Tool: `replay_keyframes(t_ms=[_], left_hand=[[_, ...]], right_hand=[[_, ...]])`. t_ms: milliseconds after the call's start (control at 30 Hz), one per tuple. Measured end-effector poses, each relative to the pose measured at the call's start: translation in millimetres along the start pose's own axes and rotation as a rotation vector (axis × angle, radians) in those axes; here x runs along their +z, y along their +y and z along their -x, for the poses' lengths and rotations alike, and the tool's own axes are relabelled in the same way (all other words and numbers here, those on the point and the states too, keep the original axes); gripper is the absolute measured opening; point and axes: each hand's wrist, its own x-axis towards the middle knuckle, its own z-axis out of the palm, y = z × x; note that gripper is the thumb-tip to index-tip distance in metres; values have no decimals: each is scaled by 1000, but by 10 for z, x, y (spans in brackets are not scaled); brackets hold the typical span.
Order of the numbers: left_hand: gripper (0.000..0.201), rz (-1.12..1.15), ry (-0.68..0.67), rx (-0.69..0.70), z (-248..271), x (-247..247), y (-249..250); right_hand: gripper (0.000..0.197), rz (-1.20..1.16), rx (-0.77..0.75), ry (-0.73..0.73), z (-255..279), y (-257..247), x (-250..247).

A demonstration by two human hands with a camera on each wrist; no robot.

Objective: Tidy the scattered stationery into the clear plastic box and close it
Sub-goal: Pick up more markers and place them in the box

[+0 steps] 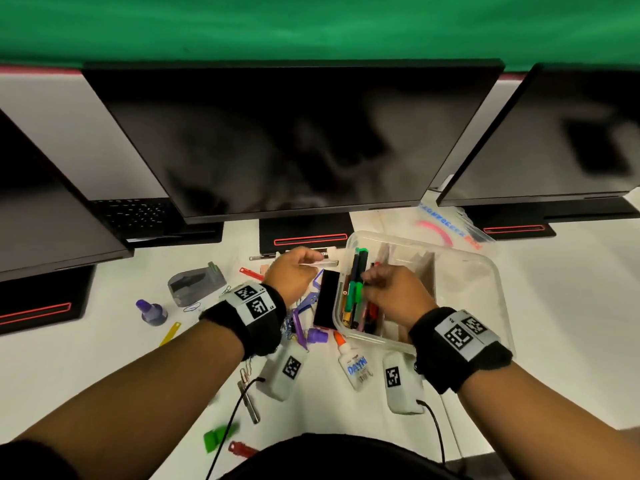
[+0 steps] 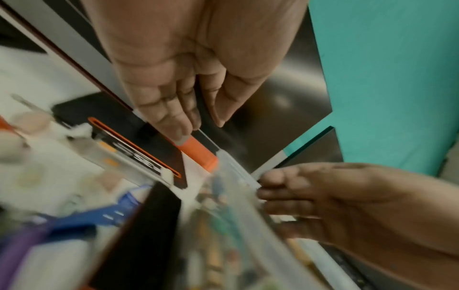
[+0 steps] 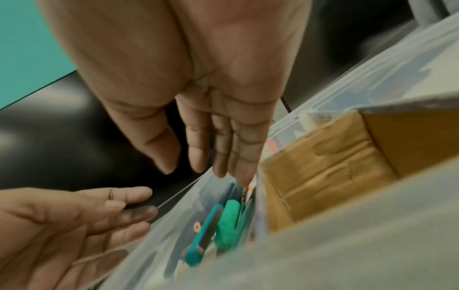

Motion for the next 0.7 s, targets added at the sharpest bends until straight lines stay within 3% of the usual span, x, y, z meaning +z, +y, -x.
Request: replay_keyframes(t_ms=[100, 167, 300, 400, 533, 700], left_hand=[[25, -313, 103, -7, -118, -273, -289], [30, -603, 107, -93, -183, -483, -475], [41, -1005, 93, -278, -235, -861, -786], [45, -1055, 142, -340, -268, -1022, -1014], [56, -1049, 134, -333, -377, -1181, -1174], [51, -1069, 68, -366, -486, -1318, -1271]], right_hand=[[34, 252, -124, -164, 140, -83, 122], [43, 406, -207, -234, 189, -116, 198], [64, 386, -224, -227, 200, -115, 262], [82, 282, -185, -196, 215, -70, 288], [82, 297, -178, -174, 237, 34, 366], [81, 296, -181, -144, 192, 119, 430]])
